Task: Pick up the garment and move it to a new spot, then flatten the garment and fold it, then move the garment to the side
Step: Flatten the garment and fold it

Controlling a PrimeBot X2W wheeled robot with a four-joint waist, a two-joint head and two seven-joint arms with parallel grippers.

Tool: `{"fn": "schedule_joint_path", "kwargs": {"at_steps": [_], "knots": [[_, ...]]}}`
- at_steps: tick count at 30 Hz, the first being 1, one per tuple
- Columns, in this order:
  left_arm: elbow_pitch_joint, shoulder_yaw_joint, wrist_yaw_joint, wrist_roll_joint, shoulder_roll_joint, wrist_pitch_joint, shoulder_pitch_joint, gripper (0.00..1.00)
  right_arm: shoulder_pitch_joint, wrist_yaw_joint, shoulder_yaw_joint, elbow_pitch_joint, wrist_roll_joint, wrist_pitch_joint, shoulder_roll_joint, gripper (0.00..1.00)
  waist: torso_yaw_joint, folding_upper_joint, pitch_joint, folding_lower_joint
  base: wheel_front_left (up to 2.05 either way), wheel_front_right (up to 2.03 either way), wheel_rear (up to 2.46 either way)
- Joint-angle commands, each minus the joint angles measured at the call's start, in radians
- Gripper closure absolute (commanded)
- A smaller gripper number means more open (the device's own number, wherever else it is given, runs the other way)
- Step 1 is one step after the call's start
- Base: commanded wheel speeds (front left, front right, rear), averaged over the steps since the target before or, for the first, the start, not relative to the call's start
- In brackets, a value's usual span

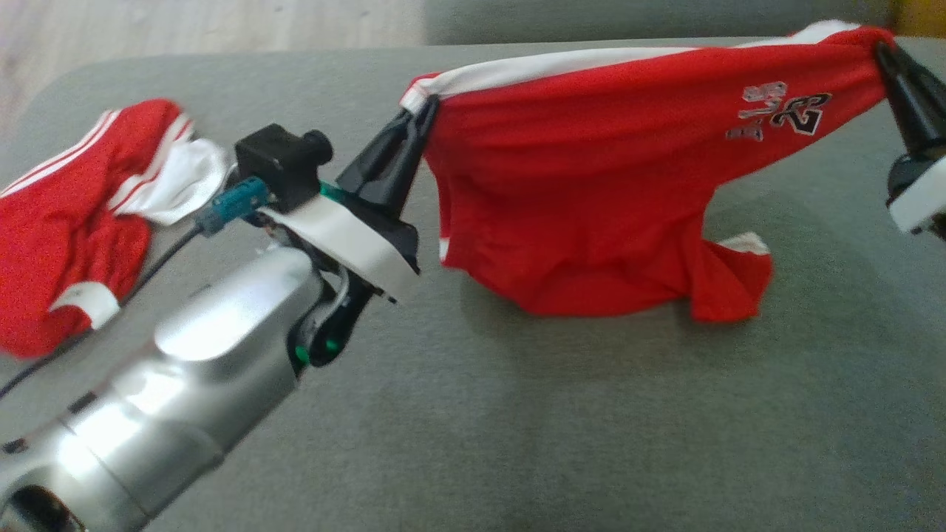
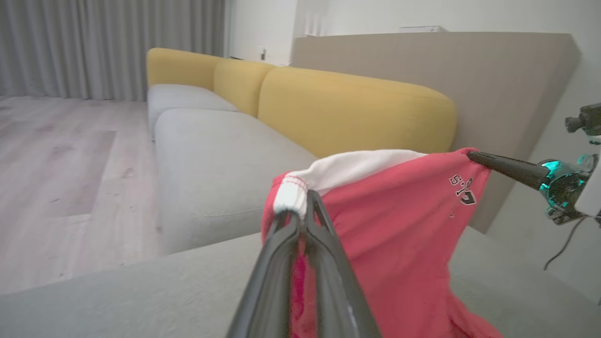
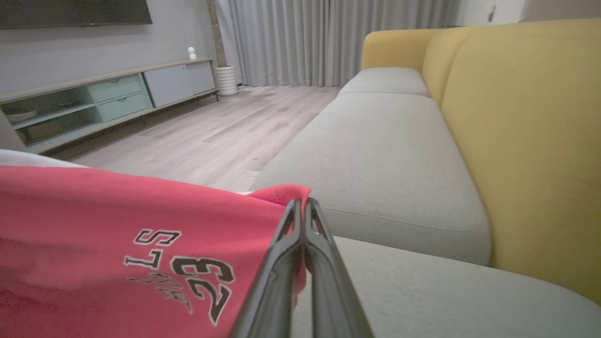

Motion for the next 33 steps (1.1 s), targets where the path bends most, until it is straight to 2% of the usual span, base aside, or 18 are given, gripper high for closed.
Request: {"fn": "schedule_joint_path", "kwargs": {"at_steps": [1, 3, 6, 11, 12, 13, 16, 21, 25, 33], "knots": [[-0.024, 0.037, -0.008, 0.011, 0.015, -0.009, -0.011, 1.00, 0.028, -0.001, -0.002, -0.032, 0.000, -0.019, -0.039, 1.00, -0.058, 0.0000, -0.017, 0.0000, 0.00, 0.00, 0.00], [-0.034, 0.009, -0.011, 0.016, 0.015, -0.003, 0.026, 1.00, 0.083, -0.001, 0.008, -0.057, 0.012, -0.028, -0.054, 1.00, -0.080, 0.0000, -0.017, 0.0000, 0.00, 0.00, 0.00], [-0.042, -0.044, 0.011, 0.020, 0.017, 0.010, 0.117, 1.00, 0.200, -0.001, 0.029, -0.086, 0.021, -0.037, -0.064, 1.00, -0.099, 0.0000, -0.012, 0.0000, 0.00, 0.00, 0.00], [-0.027, -0.072, 0.054, 0.018, -0.001, -0.002, 0.287, 1.00, 0.432, -0.001, 0.045, -0.098, 0.058, -0.020, -0.036, 1.00, -0.103, 0.0000, -0.010, 0.0000, 0.00, 0.00, 0.00], [-0.023, -0.072, 0.061, 0.022, -0.006, -0.005, 0.311, 1.00, 0.474, -0.001, 0.042, -0.103, 0.073, -0.010, -0.031, 0.57, -0.100, 0.0000, -0.011, 0.0000, 0.00, 0.00, 0.00], [-0.020, -0.070, 0.068, 0.028, -0.012, -0.007, 0.331, 1.00, 0.512, -0.001, 0.036, -0.112, 0.083, -0.005, -0.029, 0.00, -0.095, 0.0000, -0.012, 0.0000, 0.00, 0.00, 0.00], [-0.013, -0.041, 0.087, 0.063, -0.025, -0.011, 0.386, 1.00, 0.611, -0.001, -0.049, -0.147, 0.116, -0.033, -0.023, 0.00, -0.085, 0.0000, -0.016, 0.0000, 0.00, 0.00, 0.00], [-0.014, 0.013, 0.091, 0.109, -0.031, -0.012, 0.422, 1.00, 0.641, -0.001, -0.133, -0.159, 0.117, -0.043, 0.005, 0.00, -0.080, 0.0000, -0.019, 0.0000, 0.00, 0.00, 0.00], [0.000, 0.039, 0.078, 0.147, -0.041, -0.012, 0.436, 1.00, 0.620, -0.001, -0.181, -0.152, 0.116, 0.005, 0.047, 0.00, -0.070, 0.0000, -0.014, 0.0000, 0.00, 0.00, 0.00], [0.048, 0.042, 0.041, 0.182, -0.080, -0.012, 0.415, 1.00, 0.554, -0.001, -0.202, -0.087, 0.136, 0.138, 0.099, 0.00, -0.032, 0.0000, 0.006, 0.0000, 0.00, 0.00, 0.00]]}}
